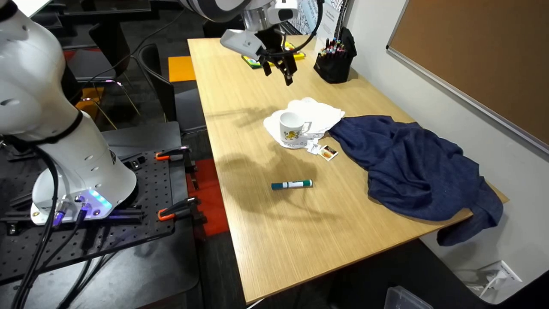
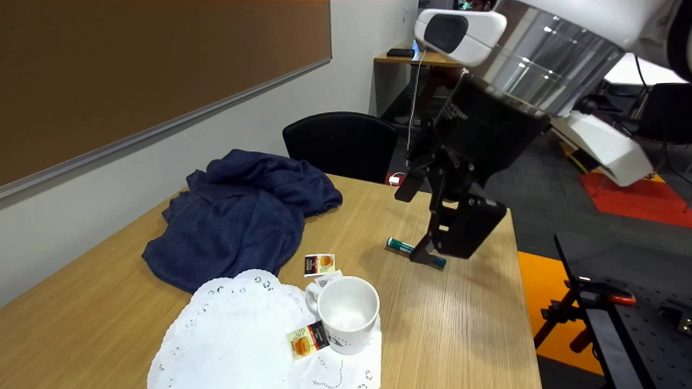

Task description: Move the white mug to the left

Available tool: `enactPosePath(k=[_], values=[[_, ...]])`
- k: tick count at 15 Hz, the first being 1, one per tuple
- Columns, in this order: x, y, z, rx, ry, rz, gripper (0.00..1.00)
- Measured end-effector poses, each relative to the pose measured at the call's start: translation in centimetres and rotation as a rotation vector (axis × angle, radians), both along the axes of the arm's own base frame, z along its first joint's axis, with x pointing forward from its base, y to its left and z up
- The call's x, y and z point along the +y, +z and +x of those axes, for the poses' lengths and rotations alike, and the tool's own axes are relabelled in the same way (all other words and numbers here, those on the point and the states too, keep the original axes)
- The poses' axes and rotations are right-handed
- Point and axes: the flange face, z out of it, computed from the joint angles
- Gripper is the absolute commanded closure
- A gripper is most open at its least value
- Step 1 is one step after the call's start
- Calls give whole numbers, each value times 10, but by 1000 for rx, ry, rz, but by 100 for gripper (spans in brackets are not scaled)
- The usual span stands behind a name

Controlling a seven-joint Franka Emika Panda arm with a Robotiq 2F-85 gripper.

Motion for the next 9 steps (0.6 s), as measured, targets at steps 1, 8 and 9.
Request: enactPosePath(k=[1, 8, 9], values=[[-1, 3, -2, -6, -10, 4, 0], [-1, 6, -6, -31, -22, 15, 0], [-1, 5, -7, -31, -22, 15, 0]])
